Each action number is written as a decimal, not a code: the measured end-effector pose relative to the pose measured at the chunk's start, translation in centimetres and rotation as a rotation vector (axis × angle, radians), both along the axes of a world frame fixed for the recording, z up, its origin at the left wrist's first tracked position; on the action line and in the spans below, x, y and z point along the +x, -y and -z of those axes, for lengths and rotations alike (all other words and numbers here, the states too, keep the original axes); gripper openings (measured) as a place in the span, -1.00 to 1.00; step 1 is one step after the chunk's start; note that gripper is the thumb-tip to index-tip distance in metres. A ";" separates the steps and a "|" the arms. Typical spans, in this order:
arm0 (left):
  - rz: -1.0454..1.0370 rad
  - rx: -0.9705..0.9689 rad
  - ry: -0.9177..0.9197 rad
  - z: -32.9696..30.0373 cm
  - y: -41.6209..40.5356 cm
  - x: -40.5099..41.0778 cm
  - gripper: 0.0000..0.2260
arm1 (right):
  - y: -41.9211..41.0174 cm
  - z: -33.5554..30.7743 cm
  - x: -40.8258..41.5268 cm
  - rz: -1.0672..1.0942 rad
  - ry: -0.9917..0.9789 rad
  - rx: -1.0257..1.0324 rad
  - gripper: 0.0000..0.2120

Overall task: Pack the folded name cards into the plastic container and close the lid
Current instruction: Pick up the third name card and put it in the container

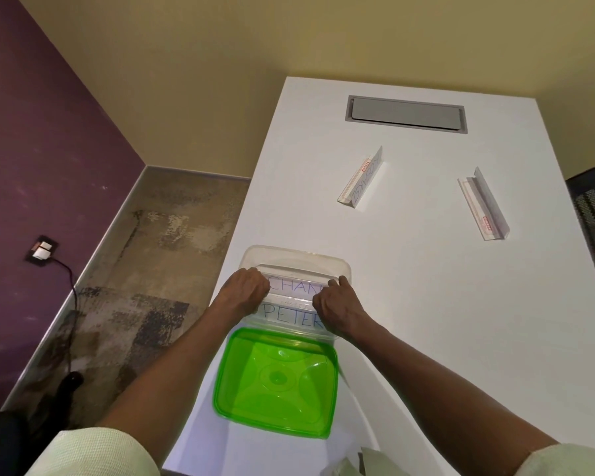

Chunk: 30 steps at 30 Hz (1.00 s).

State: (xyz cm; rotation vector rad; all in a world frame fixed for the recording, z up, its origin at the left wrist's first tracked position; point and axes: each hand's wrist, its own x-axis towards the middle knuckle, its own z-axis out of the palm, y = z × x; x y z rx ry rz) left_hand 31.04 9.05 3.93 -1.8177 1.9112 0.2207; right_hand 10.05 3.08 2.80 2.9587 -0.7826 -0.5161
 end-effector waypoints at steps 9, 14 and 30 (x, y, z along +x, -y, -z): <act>0.059 0.028 0.152 -0.9 0.1 -0.6 -0.74 | -0.1 0.3 0.0 0.037 -0.022 0.018 -0.79; 0.013 0.055 0.120 -0.9 0.5 -0.6 -0.63 | 0.1 -0.1 -0.1 0.057 0.031 0.046 -0.84; -0.269 -0.538 -0.203 -5.4 2.1 -6.7 -0.76 | 0.7 -4.8 -5.1 0.186 0.347 -0.140 -0.82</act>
